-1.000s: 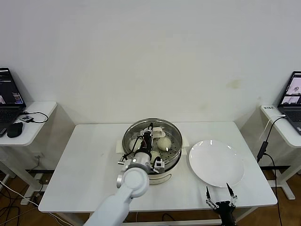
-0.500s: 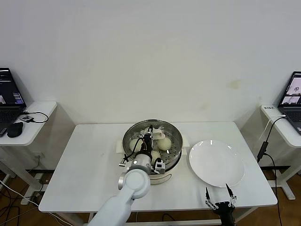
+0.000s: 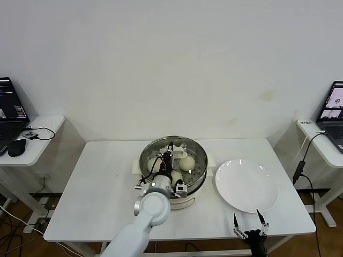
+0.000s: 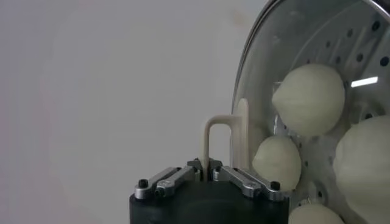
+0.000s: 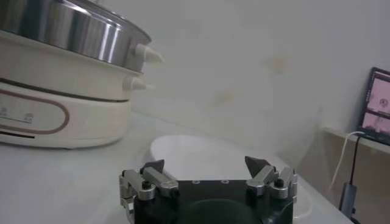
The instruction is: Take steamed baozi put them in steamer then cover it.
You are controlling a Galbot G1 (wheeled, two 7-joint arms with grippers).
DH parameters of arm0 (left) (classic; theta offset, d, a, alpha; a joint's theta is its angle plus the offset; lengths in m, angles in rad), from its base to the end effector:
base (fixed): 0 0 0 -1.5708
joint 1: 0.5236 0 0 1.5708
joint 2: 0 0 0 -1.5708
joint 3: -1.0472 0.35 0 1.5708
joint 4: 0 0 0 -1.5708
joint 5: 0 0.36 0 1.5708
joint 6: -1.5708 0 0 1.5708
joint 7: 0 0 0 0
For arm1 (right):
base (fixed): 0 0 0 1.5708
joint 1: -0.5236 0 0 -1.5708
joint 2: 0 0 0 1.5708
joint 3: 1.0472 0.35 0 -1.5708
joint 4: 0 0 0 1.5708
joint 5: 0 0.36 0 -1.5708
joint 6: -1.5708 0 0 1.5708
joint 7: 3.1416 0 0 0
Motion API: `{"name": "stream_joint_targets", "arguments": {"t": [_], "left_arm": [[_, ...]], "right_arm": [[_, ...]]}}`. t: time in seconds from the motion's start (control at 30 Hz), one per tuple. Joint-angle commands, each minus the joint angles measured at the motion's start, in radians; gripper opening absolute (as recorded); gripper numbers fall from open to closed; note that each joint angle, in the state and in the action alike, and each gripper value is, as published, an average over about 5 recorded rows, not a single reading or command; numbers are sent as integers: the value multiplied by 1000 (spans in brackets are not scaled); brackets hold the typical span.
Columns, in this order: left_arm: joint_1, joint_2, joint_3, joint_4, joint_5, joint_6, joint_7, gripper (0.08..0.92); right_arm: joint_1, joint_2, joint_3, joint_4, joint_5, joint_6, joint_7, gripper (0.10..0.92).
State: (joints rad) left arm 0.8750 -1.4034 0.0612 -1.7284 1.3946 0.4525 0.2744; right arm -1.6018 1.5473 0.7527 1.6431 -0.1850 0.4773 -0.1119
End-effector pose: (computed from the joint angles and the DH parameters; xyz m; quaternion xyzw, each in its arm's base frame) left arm 0.3473 -0.1446 -0.2665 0.0792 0.7147 0.6941 0.0333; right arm 0.1277 -0.0891 -0.4579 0.0067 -0.9884 0.1501 0.0200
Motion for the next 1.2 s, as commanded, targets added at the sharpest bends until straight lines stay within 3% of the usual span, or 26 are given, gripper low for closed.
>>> {"name": "stream_joint_targets", "arguments": {"t": [0.03,0.33,0.7,0.83,1.03,1.2], "left_arm": [[15,10,-2,-47,1,-2,-5,222],[105,75,3,-204,-17,0,-1,482],[366,200,-79,-529,-196,-13,-63,782],[535,239,-241,-624,-555,-45,-185,820],[739,244,-547,-573,-1481,-292,-405,823],[809,193,-662,-498,-1739,-412,-496,823]], "right_arm": [[0,2,-1,1,-3,0,-1,823],[-6,3,-1,3,-8,-1,-1,823],[-8,4,-1,1,-5,-5,-2,823],[-22,-5,-4,19,30,-26,-27,823],[-55,-35,-38,70,111,-84,-67,823],[-97,-95,-87,125,197,-124,-56,823]]}}
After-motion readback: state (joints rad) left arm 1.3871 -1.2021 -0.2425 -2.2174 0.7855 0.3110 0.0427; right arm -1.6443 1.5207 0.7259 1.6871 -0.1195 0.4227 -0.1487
